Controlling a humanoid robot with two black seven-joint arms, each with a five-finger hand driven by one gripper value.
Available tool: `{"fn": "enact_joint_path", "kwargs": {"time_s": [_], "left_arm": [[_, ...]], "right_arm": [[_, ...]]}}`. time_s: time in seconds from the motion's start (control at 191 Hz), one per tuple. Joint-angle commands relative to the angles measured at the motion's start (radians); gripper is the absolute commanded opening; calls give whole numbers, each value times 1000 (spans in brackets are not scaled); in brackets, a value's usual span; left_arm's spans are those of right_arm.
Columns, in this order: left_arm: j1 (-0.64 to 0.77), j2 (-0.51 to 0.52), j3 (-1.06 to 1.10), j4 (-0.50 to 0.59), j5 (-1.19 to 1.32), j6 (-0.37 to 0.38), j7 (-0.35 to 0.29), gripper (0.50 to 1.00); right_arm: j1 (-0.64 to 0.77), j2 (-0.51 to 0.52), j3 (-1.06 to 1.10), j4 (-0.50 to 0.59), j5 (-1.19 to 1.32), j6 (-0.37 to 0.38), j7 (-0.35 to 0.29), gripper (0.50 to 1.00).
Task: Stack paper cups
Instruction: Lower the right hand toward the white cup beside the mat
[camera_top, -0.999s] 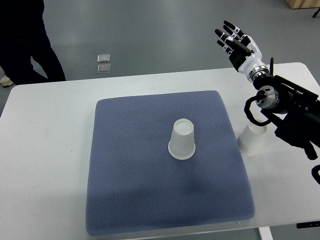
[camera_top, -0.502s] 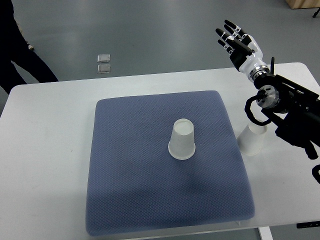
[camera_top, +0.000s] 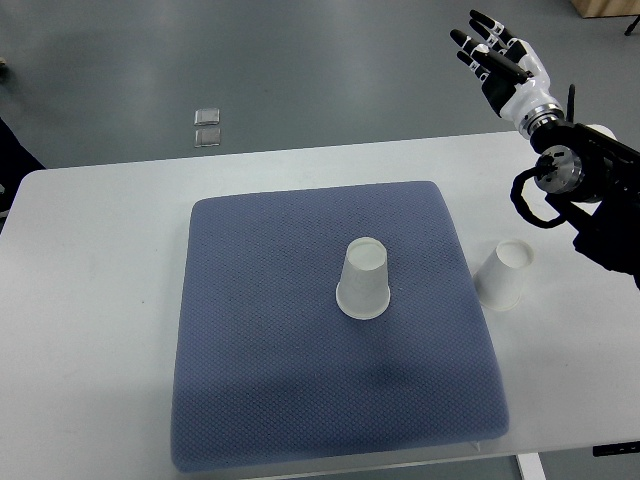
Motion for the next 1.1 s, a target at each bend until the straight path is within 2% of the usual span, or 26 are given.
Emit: {"fn": "enact_joint_path", "kwargs": {"time_s": [0.0,0.251,0.476,0.612,0.769,0.91,1.093], "left_arm": [[0,0,0,0,0,0,1,1000],[0,0,0,0,0,-1,1,1000],[0,0,0,0,0,0,-1,1000],[0,0,0,0,-2,0,-1,1000],[0,0,0,0,0,0,-1,1000],[0,0,0,0,0,0,1,1000],[0,0,0,0,0,0,-1,1000]], "right_arm": [[4,-51,-3,20,-118,11,-2,913],[27,-266,-78,204,-571,85,-4,911],[90,-478,-247,349,-847,227,2,911],[105,-571,-282,442,-1120,243,11,911],[102,-675,-323,622,-1419,255,50,911],[120,-718,-385,723,-1542,257,54,911],[122,-695,-386,732,-1579,230,45,911]]}}
